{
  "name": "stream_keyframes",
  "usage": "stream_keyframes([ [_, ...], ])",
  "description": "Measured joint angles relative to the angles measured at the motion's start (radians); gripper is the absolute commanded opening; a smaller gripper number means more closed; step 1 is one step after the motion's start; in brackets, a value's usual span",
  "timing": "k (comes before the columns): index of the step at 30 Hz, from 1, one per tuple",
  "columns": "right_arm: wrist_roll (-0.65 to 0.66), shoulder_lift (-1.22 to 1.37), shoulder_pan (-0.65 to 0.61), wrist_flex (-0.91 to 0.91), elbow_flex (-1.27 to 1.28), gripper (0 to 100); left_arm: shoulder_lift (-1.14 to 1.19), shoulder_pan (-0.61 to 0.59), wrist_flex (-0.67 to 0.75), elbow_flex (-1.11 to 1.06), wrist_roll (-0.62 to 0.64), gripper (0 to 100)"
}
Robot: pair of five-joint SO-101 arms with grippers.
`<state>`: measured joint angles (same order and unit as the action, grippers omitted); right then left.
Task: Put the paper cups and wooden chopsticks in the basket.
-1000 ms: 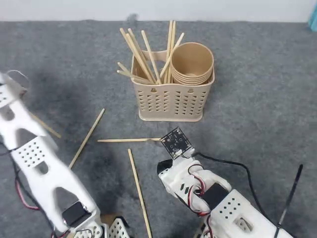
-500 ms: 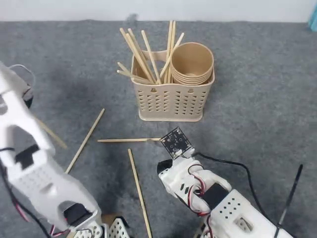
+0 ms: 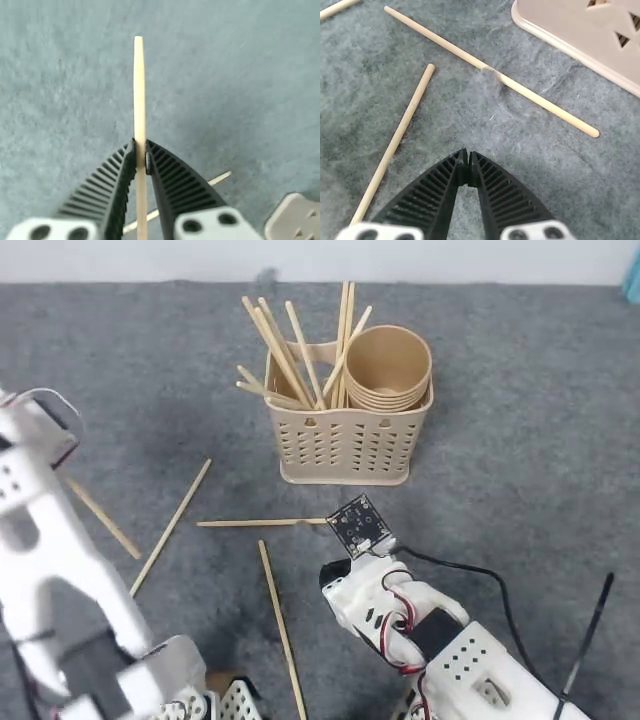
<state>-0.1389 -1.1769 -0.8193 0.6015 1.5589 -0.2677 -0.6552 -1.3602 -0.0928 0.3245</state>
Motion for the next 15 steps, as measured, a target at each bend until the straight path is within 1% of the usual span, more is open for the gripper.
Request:
stream_keyframes([
  [7,0.000,0.000,0.000,0.000,0.000,0.6,-0.325,0.106,0.147,-0.087,-0.012,1],
  [11,0.000,0.000,0.000,0.000,0.000,0.6,-0.516,0.170,0.252,-0.132,-0.089,1],
  [15,0.000,0.000,0.000,0.000,0.000,0.6,-0.703,0.242,0.333,-0.222,-0.172,1],
])
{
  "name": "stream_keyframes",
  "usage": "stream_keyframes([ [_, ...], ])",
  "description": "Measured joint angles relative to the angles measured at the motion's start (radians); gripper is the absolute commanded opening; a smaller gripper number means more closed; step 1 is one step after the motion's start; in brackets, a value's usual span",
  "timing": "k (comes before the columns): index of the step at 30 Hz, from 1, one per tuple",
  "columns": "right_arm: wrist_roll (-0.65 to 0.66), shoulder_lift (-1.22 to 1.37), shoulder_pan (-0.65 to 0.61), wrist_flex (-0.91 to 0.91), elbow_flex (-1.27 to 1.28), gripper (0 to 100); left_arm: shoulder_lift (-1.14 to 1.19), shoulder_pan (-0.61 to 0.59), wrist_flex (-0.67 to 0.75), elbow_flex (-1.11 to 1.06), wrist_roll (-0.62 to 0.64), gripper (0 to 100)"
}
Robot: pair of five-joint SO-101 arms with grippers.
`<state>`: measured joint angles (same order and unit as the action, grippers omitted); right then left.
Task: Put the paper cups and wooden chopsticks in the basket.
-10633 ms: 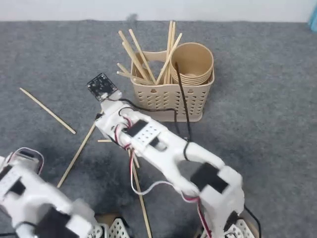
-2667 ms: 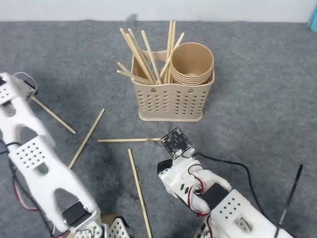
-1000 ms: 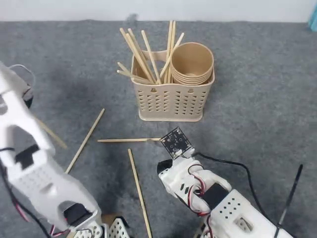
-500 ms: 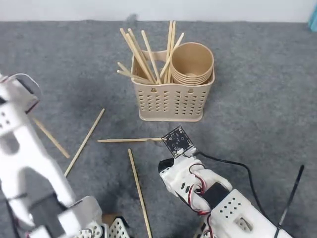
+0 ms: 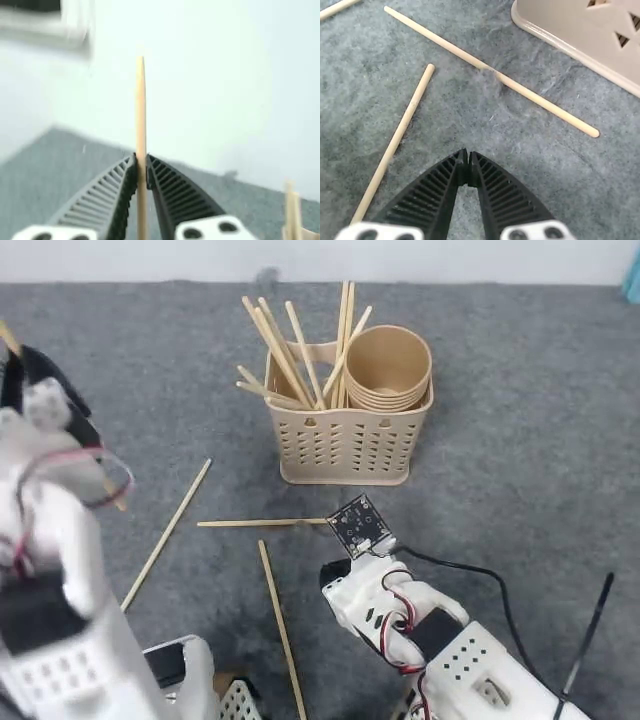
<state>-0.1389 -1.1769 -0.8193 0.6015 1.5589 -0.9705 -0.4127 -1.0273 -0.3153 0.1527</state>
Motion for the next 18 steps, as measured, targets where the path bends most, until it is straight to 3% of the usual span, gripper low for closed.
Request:
stream_keyframes([
  [7,0.000,0.000,0.000,0.000,0.000,0.6,-0.321,0.074,0.166,-0.285,-0.051,1],
  [13,0.000,0.000,0.000,0.000,0.000,0.6,-0.529,0.193,0.534,-0.575,-0.051,1],
  [18,0.000,0.000,0.000,0.000,0.000,0.6,-0.554,0.301,0.758,-0.629,-0.051,1],
])
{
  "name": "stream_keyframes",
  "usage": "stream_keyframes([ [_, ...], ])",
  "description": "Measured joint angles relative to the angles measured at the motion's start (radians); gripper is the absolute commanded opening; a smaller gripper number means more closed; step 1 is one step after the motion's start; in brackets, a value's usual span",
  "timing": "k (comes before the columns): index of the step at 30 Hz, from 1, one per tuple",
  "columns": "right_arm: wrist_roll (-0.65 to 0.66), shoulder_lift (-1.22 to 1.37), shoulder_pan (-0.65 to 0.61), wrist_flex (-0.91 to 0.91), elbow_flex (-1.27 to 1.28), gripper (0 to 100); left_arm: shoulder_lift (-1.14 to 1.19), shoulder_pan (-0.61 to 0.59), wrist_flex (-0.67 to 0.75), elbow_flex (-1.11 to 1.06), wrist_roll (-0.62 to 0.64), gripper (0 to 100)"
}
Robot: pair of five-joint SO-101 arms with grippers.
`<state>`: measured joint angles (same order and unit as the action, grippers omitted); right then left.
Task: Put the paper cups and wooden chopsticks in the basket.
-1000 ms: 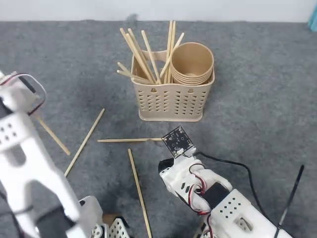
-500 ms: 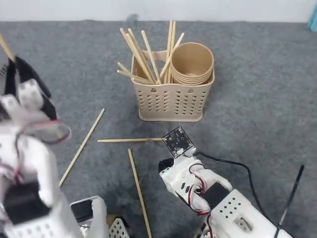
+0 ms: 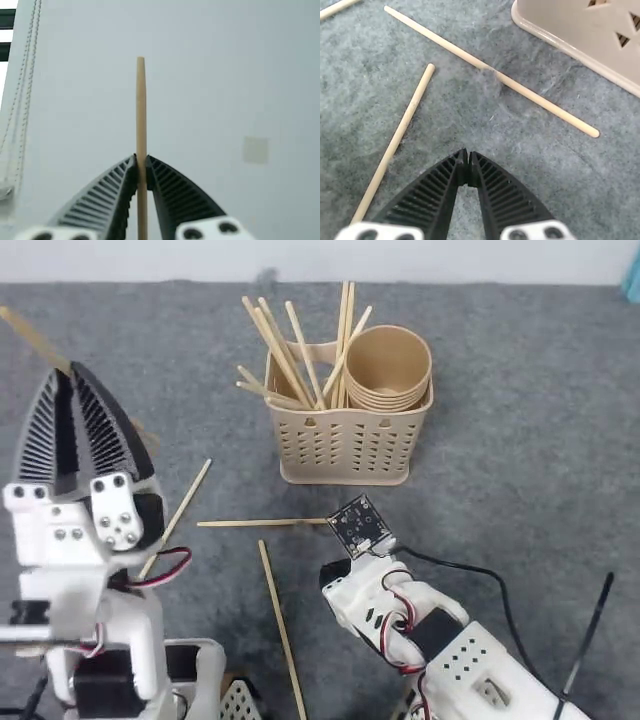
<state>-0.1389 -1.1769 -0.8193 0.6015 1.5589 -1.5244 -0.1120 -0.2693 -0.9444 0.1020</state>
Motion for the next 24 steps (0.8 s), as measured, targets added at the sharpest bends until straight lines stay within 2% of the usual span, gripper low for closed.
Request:
stream_keyframes([
  [3,0.000,0.000,0.000,0.000,0.000,0.6,0.031,0.061,0.041,0.018,0.002,1],
  [9,0.000,0.000,0.000,0.000,0.000,0.6,0.233,0.170,0.043,0.175,0.005,1],
  [16,0.011,0.000,0.000,-0.002,0.000,0.6,0.531,0.270,0.043,0.417,0.183,1],
  [19,0.023,0.000,0.000,-0.002,0.000,0.6,0.637,0.305,0.049,0.462,0.212,1],
  [24,0.023,0.000,0.000,-0.002,0.000,0.6,0.761,0.330,0.193,0.433,0.215,1],
])
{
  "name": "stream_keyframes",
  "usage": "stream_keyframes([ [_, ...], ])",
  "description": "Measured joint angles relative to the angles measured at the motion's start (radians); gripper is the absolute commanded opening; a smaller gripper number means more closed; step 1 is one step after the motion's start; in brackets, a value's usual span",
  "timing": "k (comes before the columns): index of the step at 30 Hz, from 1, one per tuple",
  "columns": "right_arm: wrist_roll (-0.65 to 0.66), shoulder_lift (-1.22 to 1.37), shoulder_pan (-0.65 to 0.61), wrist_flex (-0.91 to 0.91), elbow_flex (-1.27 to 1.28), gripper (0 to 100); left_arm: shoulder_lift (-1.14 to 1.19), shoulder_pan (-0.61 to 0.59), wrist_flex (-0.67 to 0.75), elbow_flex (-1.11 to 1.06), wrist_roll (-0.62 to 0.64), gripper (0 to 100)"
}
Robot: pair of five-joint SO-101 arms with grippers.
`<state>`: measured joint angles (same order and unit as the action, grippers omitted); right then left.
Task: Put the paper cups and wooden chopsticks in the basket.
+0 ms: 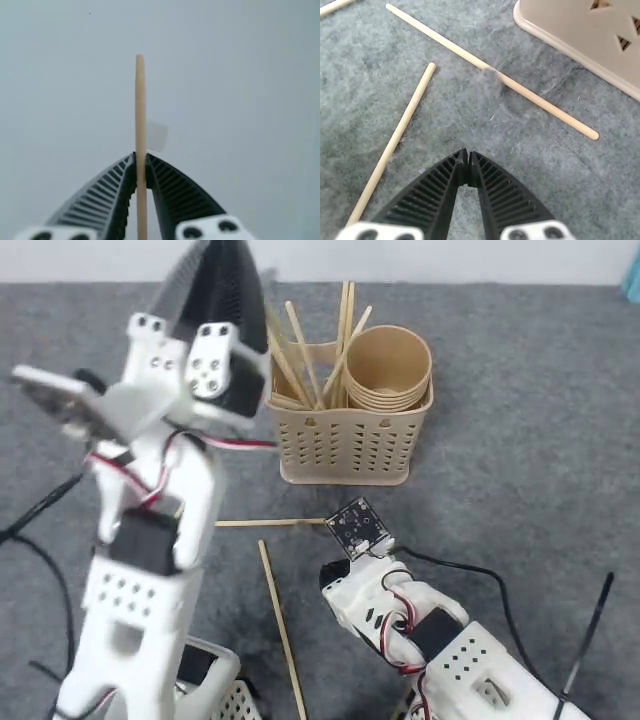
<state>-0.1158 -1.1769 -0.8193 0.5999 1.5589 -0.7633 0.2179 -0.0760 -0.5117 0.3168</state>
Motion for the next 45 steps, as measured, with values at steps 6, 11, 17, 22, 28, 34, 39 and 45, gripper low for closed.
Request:
stream_keyframes([
  [6,0.000,0.000,0.000,0.000,0.000,0.6,0.107,0.002,0.140,-0.120,0.008,1],
  [11,0.000,0.000,0.000,0.000,0.000,0.6,0.115,0.002,0.207,-0.244,0.009,1],
  [17,0.000,0.000,0.000,0.000,0.000,0.6,0.121,0.002,0.354,-0.427,0.008,1],
  [22,0.000,0.000,0.000,0.000,0.000,0.6,0.121,0.002,0.479,-0.529,0.008,1],
  [28,0.000,0.000,0.000,0.000,0.000,0.6,0.120,0.002,0.474,-0.540,0.009,16],
  [34,0.000,0.000,0.000,0.000,0.000,0.6,0.117,0.000,0.330,-0.499,0.092,23],
  [39,0.000,0.000,0.000,0.000,0.000,0.6,0.074,0.000,0.241,-0.474,0.107,23],
  [45,0.000,0.000,0.000,0.000,0.000,0.6,-0.126,0.000,0.064,-0.474,0.107,23],
])
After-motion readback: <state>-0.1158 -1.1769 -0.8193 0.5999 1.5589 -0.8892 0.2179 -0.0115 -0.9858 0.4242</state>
